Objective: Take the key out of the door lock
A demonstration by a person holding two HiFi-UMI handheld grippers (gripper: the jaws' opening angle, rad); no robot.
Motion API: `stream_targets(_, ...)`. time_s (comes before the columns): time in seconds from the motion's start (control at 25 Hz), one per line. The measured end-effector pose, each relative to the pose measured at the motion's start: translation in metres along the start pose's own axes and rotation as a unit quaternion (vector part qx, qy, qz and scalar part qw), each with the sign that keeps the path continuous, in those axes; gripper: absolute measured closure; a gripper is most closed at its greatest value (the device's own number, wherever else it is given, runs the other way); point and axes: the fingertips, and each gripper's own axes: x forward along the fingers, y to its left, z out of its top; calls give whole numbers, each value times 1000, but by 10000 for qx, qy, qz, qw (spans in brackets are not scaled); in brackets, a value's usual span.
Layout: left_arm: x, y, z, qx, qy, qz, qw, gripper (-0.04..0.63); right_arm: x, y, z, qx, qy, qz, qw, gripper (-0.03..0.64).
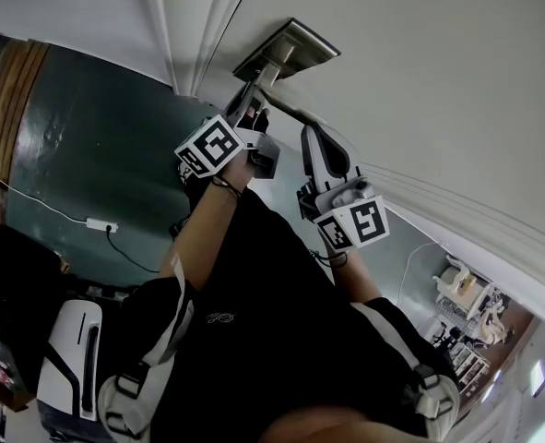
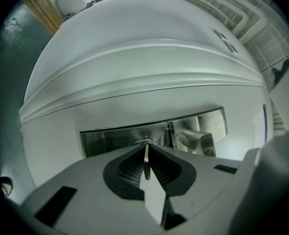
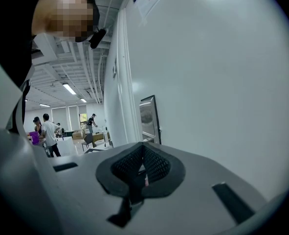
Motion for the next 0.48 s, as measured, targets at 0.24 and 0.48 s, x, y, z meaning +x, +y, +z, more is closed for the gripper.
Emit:
stream_targets(0.24, -1, -1, 1, -33, -71, -47, 10000, 558, 4, 1, 2, -21, -4, 44, 10000, 609)
stream_targets(0.48, -7, -2, 0, 28, 119, 8, 9999, 558, 5, 6, 2, -6, 7, 81, 10000, 609)
